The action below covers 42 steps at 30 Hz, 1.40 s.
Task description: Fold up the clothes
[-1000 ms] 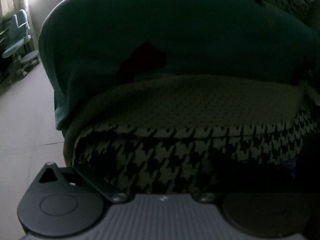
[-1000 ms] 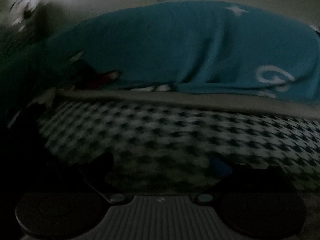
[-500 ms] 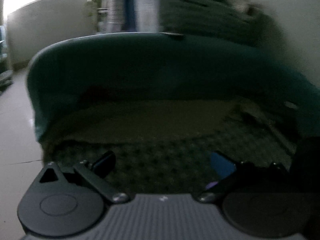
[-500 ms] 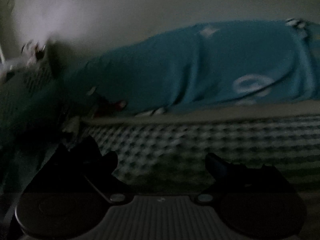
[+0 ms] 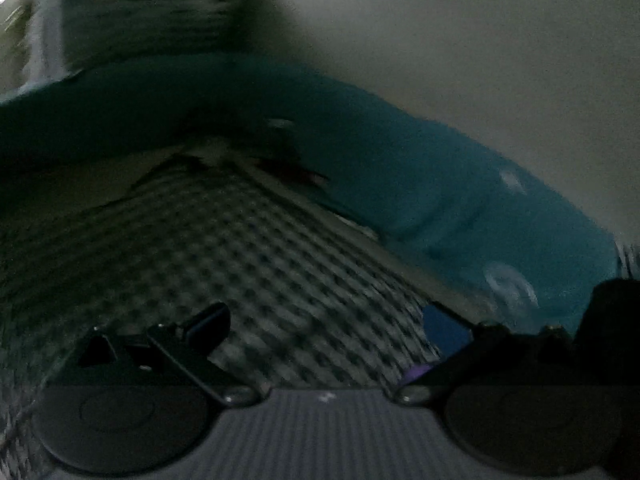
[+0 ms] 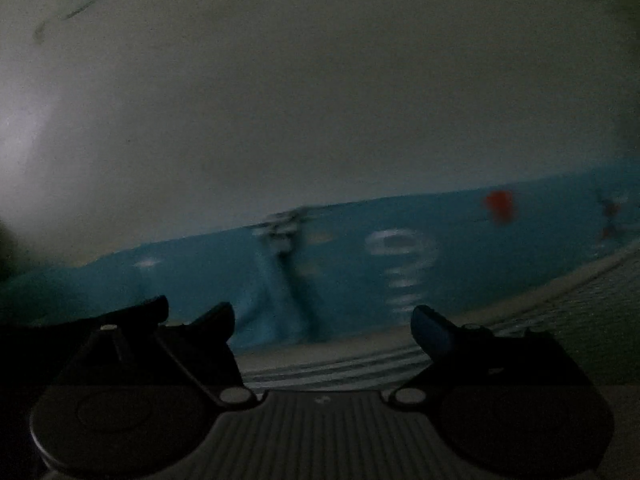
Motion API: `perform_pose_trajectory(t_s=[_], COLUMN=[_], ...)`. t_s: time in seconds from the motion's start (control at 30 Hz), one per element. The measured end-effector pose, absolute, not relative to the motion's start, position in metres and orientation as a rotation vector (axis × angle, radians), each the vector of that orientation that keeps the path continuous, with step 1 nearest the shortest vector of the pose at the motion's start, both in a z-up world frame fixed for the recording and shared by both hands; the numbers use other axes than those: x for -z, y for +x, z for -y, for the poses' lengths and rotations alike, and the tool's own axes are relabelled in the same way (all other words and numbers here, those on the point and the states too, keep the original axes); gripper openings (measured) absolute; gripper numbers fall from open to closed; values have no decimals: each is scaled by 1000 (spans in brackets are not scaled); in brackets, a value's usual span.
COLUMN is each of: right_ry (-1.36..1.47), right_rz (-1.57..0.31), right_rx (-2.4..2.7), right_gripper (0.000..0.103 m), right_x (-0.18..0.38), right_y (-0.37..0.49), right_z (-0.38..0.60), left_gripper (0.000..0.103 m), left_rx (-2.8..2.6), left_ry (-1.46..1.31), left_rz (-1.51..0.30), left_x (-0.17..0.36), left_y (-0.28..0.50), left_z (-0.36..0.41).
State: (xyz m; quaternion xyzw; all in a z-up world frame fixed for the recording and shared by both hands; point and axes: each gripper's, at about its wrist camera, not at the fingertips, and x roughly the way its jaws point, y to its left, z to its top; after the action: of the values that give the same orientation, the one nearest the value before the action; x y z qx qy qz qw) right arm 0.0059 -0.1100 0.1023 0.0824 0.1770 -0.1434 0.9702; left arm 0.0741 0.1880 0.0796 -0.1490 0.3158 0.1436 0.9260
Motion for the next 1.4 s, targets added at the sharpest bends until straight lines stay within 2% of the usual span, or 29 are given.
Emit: perform_pose_trajectory(t_s=[0.17, 0.4, 0.57, 0.77, 1.0, 1.3, 1.4], right_ry=[72, 23, 141, 137, 106, 95, 94], right_rz=[-463, -622, -671, -667, -677, -694, -692], right_rx=[378, 373, 149, -44, -221, -306, -330], right_gripper=[102, 102, 102, 102, 102, 102, 102], right_x=[-85, -63, -59, -59, -56, -48, -46], right_y=[-16, -42, -61, -76, -81, -75, -74], right_z=[152, 194, 175, 132, 88, 62, 56], left_gripper=[103, 103, 103, 103, 103, 103, 103], left_rx=[-254, -193, -127, -131, -259, -343, -335], left_ry=[-138, -90, -28, -19, -92, -1, -72], left_rz=[-660, -657, -672, -643, -683, -673, -693], left_x=[-71, -75, -74, -80, -68, -52, -56], left_y=[64, 36, 14, 9, 28, 46, 49], left_z=[-148, -143, -137, -161, -209, -215, -224])
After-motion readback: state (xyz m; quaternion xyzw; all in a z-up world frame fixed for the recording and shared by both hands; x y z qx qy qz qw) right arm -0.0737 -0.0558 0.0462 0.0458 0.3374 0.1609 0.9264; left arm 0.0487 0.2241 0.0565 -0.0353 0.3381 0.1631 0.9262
